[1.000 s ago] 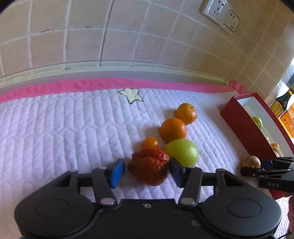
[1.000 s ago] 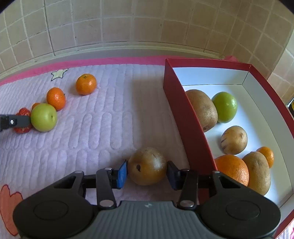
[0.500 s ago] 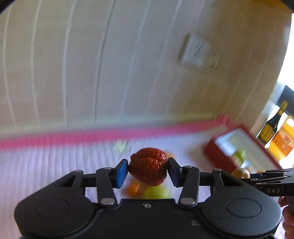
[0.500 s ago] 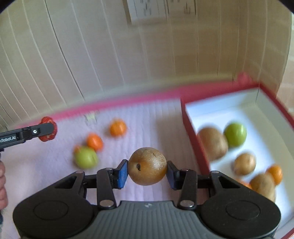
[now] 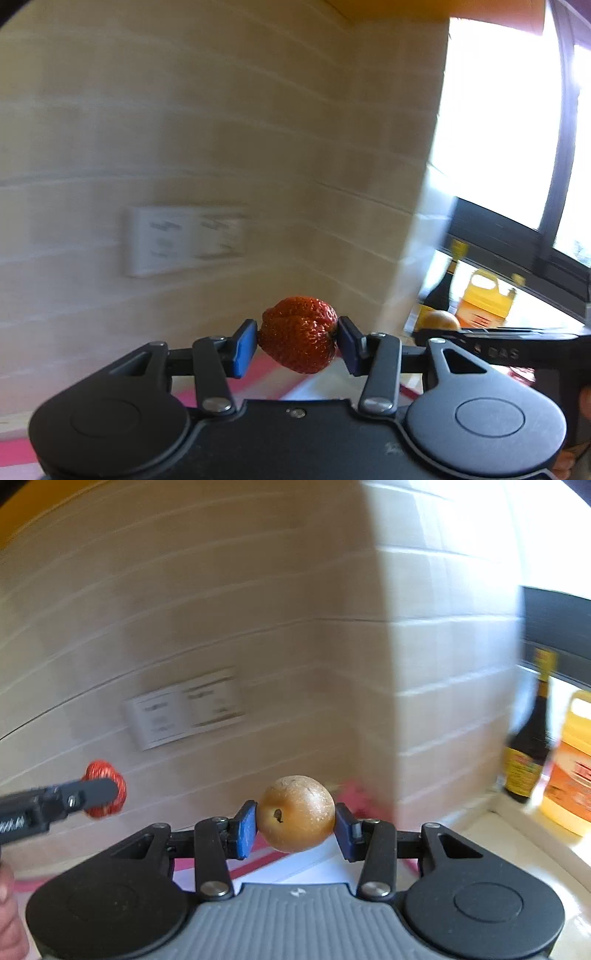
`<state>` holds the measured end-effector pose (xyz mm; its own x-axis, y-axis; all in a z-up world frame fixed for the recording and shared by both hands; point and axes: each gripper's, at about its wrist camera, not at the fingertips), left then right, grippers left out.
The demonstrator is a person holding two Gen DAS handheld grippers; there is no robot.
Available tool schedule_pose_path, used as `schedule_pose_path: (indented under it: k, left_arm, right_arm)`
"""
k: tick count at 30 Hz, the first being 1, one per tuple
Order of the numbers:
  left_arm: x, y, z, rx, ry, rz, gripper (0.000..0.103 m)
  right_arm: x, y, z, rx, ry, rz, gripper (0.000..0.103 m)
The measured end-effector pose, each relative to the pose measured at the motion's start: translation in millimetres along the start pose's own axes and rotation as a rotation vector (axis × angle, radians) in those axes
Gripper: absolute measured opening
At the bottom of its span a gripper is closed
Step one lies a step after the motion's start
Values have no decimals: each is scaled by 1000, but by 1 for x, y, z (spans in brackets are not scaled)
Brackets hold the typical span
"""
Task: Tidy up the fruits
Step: 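Carry strawberry and pear into the red box and open both tools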
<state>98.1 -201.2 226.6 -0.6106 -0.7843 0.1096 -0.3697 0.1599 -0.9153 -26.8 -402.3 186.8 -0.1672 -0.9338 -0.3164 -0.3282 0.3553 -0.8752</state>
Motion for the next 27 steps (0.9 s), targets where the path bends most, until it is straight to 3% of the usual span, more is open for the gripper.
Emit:
schedule_pose_path:
  k: [4, 7, 13, 19, 27]
  left_arm:
    - [39, 12, 59, -112, 84, 28, 56]
    - [61, 35, 106, -239, 144, 19, 56]
    - [82, 87, 168, -436, 198, 23, 56]
    - [89, 109, 177, -481, 189, 75, 56]
    - [99, 108, 179, -472, 176, 129, 57]
  right_arm:
    - [49, 7, 16, -37, 92, 91, 46]
    - [73, 23, 32, -95, 128, 137, 46]
    - [103, 54, 64, -208, 151, 199, 46]
    - [122, 75, 75, -269, 156, 269, 46]
    - [123, 78, 80, -297, 153, 287, 47]
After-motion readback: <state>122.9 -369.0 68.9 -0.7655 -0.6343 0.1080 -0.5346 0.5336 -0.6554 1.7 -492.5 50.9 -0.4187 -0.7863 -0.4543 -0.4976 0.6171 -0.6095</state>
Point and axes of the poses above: each gripper's, at about its wrist camera, not at the fingertips, and z roughly the way its jaws point, x to its right, y to its underside, and after that the axes turned 12 degrees about -y, right-handed
